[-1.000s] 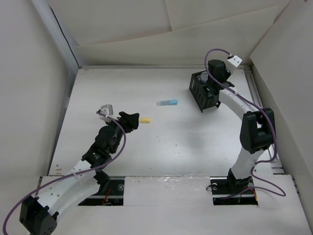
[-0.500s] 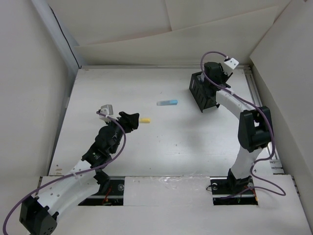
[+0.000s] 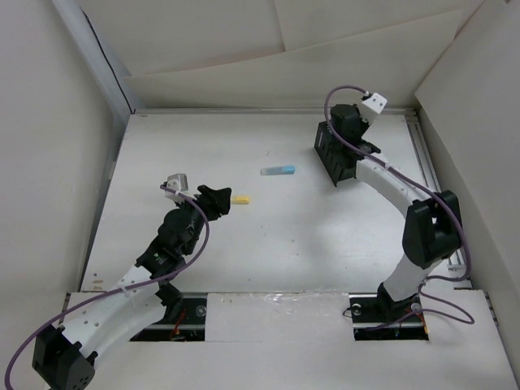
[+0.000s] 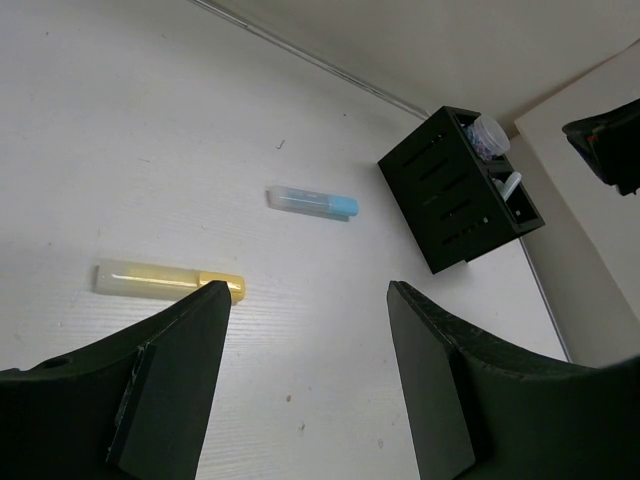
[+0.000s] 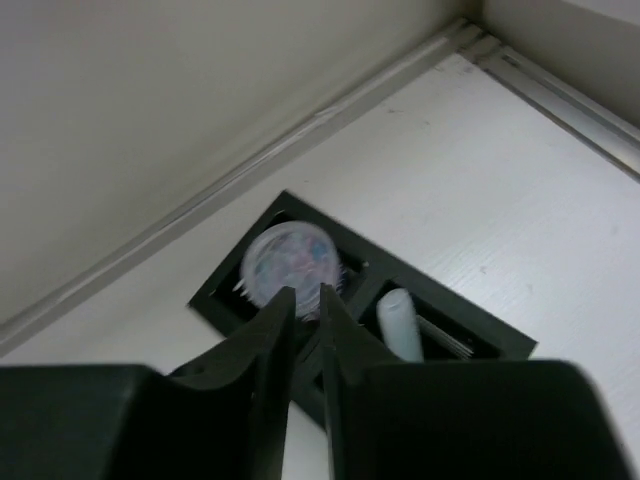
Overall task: Sort the stationery into containers
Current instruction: Place the pen in the storage box, then pick up the pen from the center of the board.
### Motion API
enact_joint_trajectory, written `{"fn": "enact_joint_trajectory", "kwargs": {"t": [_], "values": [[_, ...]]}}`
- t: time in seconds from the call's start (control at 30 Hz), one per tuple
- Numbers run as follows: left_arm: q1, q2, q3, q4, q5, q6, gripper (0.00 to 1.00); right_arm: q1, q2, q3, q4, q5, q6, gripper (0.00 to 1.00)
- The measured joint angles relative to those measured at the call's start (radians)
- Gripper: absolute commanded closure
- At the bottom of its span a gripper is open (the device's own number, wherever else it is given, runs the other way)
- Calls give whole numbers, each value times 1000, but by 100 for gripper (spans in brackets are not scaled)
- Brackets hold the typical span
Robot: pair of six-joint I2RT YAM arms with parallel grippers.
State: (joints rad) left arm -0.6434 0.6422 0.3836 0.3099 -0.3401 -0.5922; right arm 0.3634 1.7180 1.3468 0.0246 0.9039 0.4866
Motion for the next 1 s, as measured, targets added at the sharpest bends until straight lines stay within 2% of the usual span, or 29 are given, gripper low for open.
{"fn": "enact_joint_trajectory", "kwargs": {"t": [0.1,0.3,0.43,0.47,0.53,0.57,0.7,0.87,1.0], "values": [[0,0,0,0,0,0,40,53,-37,-1,7,-87,-9,100],[0,-5,0,0,0,0,40,175,53,53,-42,-269,20,100],[0,-14,0,0,-1,0,40,224,178,97,-122,-338,57,87],[0,-16,0,0,0,0,40,227,208,104,-149,-356,67,75],[0,-17,0,0,0,0,40,225,259,113,-191,-387,89,63],[0,-17,0,-1,0,0,40,221,280,115,-210,-404,98,47],[0,-17,0,-1,0,0,40,195,327,119,-260,-476,135,31],[0,-17,0,-1,0,0,40,172,337,119,-256,-541,182,30],[0,-17,0,0,0,0,40,171,355,138,-248,-585,219,34]]}}
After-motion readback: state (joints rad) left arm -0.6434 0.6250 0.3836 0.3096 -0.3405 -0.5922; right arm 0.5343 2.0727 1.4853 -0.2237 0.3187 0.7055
